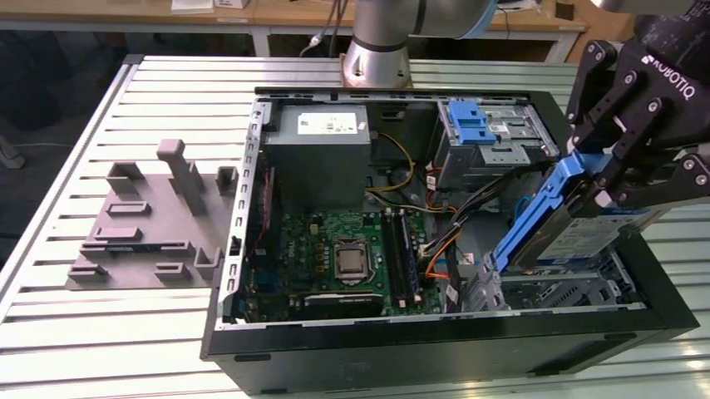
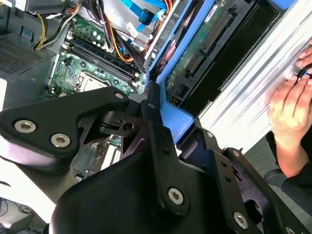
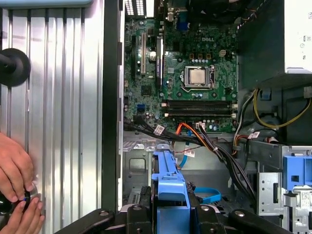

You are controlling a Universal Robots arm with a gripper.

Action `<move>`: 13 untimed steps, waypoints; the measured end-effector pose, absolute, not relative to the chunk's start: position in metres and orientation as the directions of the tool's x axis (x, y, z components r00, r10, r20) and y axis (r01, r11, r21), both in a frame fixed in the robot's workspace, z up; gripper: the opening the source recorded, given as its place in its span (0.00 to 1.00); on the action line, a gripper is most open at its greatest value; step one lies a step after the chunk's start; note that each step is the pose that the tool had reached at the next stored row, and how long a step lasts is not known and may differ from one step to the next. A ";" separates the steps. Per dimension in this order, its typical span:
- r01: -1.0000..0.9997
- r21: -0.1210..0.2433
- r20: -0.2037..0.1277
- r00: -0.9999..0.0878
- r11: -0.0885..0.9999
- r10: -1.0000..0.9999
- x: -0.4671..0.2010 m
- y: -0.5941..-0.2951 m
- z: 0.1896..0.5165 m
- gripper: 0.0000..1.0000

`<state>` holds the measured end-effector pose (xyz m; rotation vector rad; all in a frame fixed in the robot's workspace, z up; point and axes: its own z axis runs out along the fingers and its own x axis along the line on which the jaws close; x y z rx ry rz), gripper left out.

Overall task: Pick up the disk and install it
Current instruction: 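Insert the disk into the insertion slot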

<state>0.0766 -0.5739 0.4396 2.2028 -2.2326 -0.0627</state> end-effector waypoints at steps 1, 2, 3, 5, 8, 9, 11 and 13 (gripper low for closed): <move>-0.999 0.032 -0.025 -0.014 0.013 -1.000 0.077 -0.574 0.439 0.36; -0.999 0.032 -0.025 -0.014 0.013 -1.000 0.077 -0.574 0.439 0.36; -0.999 0.032 -0.025 -0.014 0.013 -1.000 0.077 -0.574 0.438 0.36; -0.999 0.032 -0.025 -0.014 0.013 -1.000 0.077 -0.574 0.437 0.36; -0.999 0.032 -0.025 -0.014 0.013 -1.000 0.077 -0.574 0.435 0.36; -0.999 0.032 -0.025 -0.014 0.013 -1.000 0.077 -0.574 0.434 0.36; -0.999 0.032 -0.025 -0.014 0.013 -1.000 0.077 -0.574 0.432 0.36; -0.999 0.032 -0.025 -0.014 0.013 -1.000 0.077 -0.574 0.430 0.36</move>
